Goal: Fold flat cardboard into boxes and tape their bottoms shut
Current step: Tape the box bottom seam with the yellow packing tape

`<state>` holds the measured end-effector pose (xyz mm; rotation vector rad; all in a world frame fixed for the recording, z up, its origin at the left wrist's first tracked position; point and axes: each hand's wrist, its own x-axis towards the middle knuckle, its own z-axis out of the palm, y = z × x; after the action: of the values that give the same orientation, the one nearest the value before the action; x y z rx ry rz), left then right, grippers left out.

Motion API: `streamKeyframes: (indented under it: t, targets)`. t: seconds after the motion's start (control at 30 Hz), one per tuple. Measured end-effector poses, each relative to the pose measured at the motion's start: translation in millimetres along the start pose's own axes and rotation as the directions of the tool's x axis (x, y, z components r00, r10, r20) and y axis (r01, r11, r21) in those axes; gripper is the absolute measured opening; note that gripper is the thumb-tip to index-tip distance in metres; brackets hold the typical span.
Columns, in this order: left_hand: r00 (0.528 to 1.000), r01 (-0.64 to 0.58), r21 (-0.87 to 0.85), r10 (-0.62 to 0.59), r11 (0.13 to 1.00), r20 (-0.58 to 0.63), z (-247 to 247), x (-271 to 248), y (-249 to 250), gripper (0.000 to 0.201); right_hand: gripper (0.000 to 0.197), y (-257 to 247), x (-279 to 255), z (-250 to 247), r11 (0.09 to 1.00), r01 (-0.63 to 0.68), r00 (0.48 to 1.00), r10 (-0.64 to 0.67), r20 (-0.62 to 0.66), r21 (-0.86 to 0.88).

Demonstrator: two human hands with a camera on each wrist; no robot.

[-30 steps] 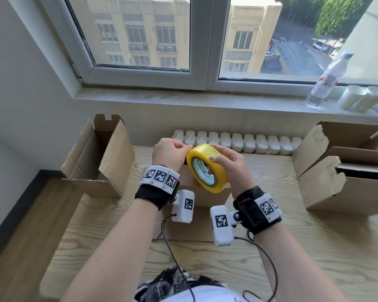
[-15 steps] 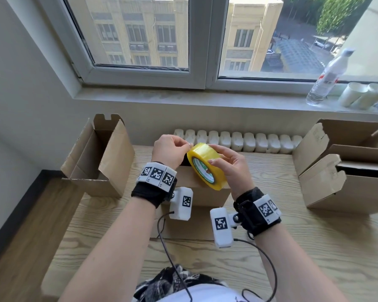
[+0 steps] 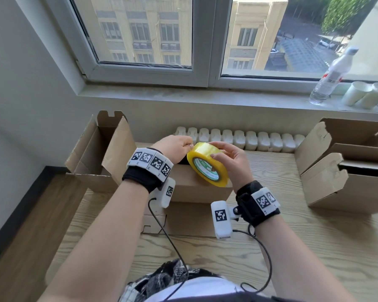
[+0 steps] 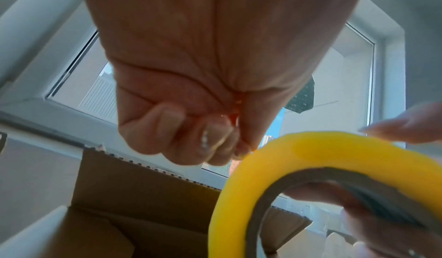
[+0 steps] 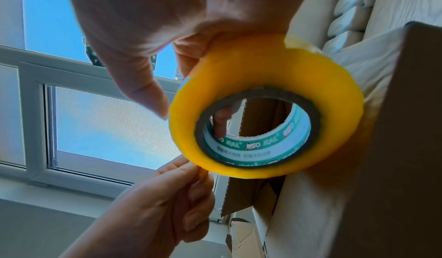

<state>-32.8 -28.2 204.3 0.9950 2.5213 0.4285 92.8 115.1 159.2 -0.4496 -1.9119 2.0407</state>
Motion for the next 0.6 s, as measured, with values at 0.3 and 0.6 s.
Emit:
streamKeyframes:
  t: [0.3, 0.6]
  targets:
    - [0.991, -0.129, -0.396, 0.108, 0.909, -0.076, 14.9, 2.9, -8.3, 0.027, 0.014, 4.2, 1.7, -2.6, 0.992, 0.052, 0.995, -0.061, -0.078, -0.113]
    - [0.971, -0.191, -0.765, 0.003, 0.615, -0.240, 30.3, -6.2, -11.2, 0.032, 0.020, 3.9, -0.3, 1.2, 0.979, 0.104, 0.991, -0.118, -0.066, -0.176]
